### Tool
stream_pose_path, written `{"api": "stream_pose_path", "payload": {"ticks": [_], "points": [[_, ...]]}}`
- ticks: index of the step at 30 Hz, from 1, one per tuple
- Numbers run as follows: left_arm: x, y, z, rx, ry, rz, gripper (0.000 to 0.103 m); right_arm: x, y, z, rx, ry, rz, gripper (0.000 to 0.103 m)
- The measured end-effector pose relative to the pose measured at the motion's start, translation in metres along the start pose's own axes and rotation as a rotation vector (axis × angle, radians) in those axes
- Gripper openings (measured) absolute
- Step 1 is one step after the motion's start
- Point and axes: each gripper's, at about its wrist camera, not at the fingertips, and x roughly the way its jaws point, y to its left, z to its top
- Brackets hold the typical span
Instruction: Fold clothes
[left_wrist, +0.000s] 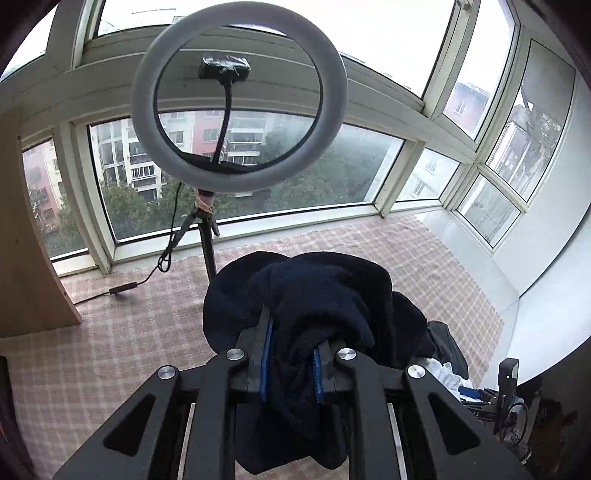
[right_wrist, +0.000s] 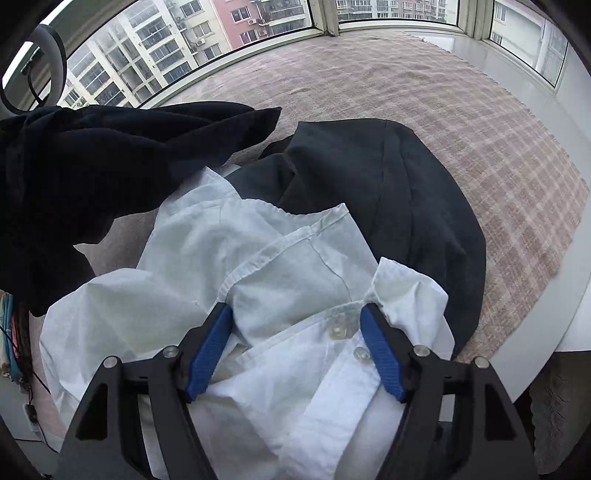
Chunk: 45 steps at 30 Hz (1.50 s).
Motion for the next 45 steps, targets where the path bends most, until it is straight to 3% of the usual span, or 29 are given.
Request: {"api": "stream_pose_path", "payload": {"ticks": [2,4,7,10,12,15,19,23,27,30,32,36,38,41,44,45], "points": [[-0.059,0.027,0.013,0.007,-0.075,0.073,0.016,0.001,-0.001,0.001,0.001,0.006,0.002,0.071],[-0.094,0.048,0.006,0.028,-0.056,0.136,0.021,-0.001,0.000,0.001,0.008,0.015,-0.004,0.072],[-0.106,0.092,-0.033,0.014,0.074,0.247,0.036,-0.017,0.017,0.008,-0.005,-0.022,-0.048,0.071],[-0.114,0.131,-0.088,-0.035,0.172,0.292,0.037,-0.045,0.061,0.010,-0.110,-0.104,-0.057,0.071],[-0.119,0.157,-0.126,-0.070,0.236,0.319,0.037,-0.062,0.103,0.009,-0.189,-0.148,-0.018,0.071],[-0.147,0.201,-0.164,-0.152,0.217,0.411,0.038,-0.068,0.186,-0.001,-0.338,-0.176,0.092,0.073],[-0.181,0.265,-0.209,-0.313,0.199,0.434,0.039,-0.037,0.321,-0.029,-0.534,-0.142,0.279,0.073],[-0.198,0.306,-0.249,-0.414,0.185,0.442,0.039,0.031,0.455,-0.060,-0.603,0.015,0.478,0.073],[-0.211,0.335,-0.274,-0.481,0.177,0.433,0.039,0.107,0.580,-0.089,-0.629,0.138,0.489,0.073],[-0.221,0.357,-0.284,-0.499,0.176,0.443,0.039,0.150,0.642,-0.106,-0.639,0.203,0.442,0.069],[-0.229,0.373,-0.288,-0.500,0.168,0.450,0.039,0.150,0.652,-0.114,-0.614,0.230,0.467,0.009],[-0.233,0.399,-0.281,-0.482,0.139,0.440,0.039,0.067,0.618,-0.098,-0.614,0.069,0.555,0.002],[-0.222,0.407,-0.273,-0.458,0.136,0.417,0.039,0.005,0.573,-0.078,-0.580,-0.072,0.538,0.002],[-0.191,0.406,-0.260,-0.410,0.154,0.350,0.039,-0.053,0.484,-0.047,-0.421,-0.154,0.497,0.002],[-0.142,0.393,-0.246,-0.359,0.211,0.284,0.039,-0.051,0.429,-0.042,-0.379,-0.211,0.084,0.002],[-0.125,0.387,-0.242,-0.340,0.232,0.267,0.039,-0.042,0.414,-0.043,-0.356,-0.185,-0.021,0.003]]}}
